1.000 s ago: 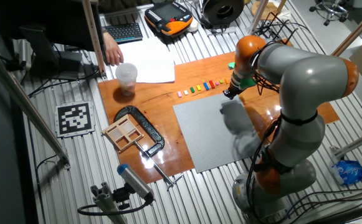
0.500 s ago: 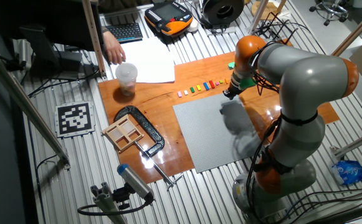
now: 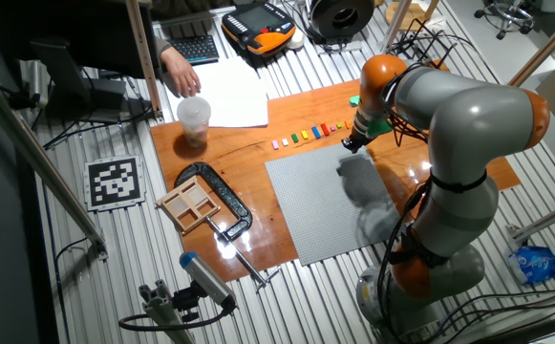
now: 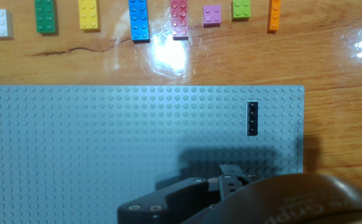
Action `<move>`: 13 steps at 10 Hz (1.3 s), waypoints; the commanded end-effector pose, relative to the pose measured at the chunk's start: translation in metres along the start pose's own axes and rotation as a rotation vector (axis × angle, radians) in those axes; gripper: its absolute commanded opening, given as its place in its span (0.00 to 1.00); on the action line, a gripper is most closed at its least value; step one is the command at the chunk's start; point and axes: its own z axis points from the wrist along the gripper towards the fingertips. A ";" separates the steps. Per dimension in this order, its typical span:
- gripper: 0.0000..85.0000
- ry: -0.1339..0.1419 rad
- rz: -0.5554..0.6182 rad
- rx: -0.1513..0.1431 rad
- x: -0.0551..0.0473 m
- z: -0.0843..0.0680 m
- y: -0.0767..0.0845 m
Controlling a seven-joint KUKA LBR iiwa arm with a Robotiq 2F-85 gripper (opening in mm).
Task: Build with small Lego blocks
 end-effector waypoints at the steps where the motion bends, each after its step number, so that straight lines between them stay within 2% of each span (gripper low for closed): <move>1: 0.00 -0.001 0.000 0.000 0.000 0.000 0.000; 13: 0.00 -0.003 0.005 0.000 0.002 -0.002 0.003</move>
